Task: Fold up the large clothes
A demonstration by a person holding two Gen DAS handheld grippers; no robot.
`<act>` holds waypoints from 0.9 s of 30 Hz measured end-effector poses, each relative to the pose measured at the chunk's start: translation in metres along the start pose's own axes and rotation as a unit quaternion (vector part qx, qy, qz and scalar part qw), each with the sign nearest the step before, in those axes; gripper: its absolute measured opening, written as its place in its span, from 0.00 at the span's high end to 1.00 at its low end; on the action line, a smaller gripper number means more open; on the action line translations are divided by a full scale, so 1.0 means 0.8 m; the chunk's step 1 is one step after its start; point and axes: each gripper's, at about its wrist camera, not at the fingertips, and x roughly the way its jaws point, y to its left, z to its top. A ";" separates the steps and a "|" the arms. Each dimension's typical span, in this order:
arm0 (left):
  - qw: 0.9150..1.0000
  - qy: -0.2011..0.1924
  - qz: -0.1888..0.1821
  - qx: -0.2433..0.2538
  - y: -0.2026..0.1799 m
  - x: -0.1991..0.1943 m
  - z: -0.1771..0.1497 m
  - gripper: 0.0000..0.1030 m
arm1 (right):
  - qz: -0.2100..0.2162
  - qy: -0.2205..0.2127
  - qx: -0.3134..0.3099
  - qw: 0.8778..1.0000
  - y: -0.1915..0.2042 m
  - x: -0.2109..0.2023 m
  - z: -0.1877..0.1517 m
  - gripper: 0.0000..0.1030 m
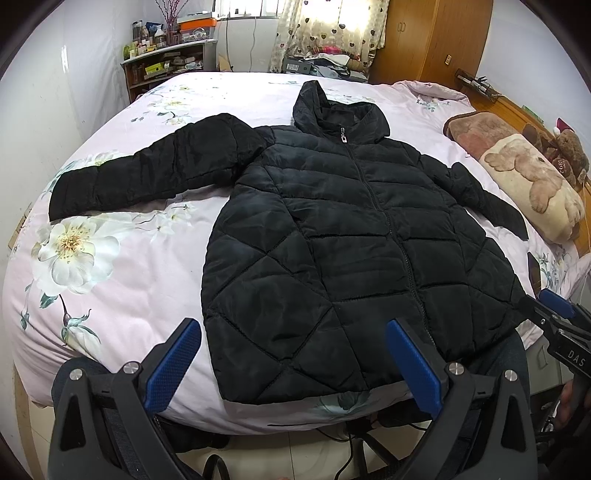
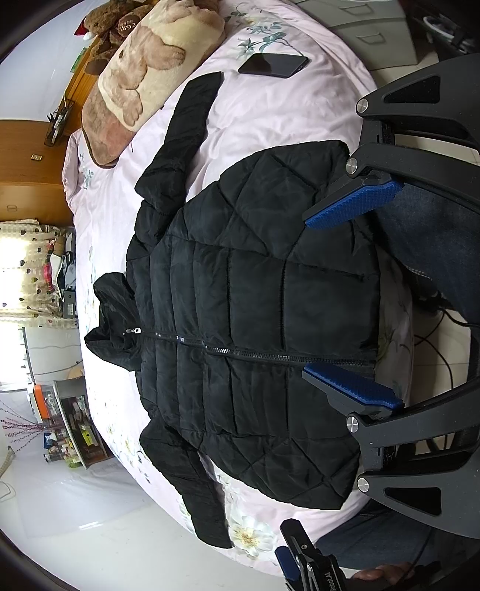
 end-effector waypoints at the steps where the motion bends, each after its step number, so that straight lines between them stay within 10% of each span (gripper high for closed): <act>1: 1.000 0.000 0.000 0.000 0.000 0.000 0.000 0.02 | 0.000 0.000 0.000 1.000 0.000 0.000 0.001 0.27; 27: 0.993 -0.024 0.056 -0.097 0.156 0.097 0.087 0.02 | 0.052 0.003 -0.056 0.997 0.064 0.099 0.097 0.27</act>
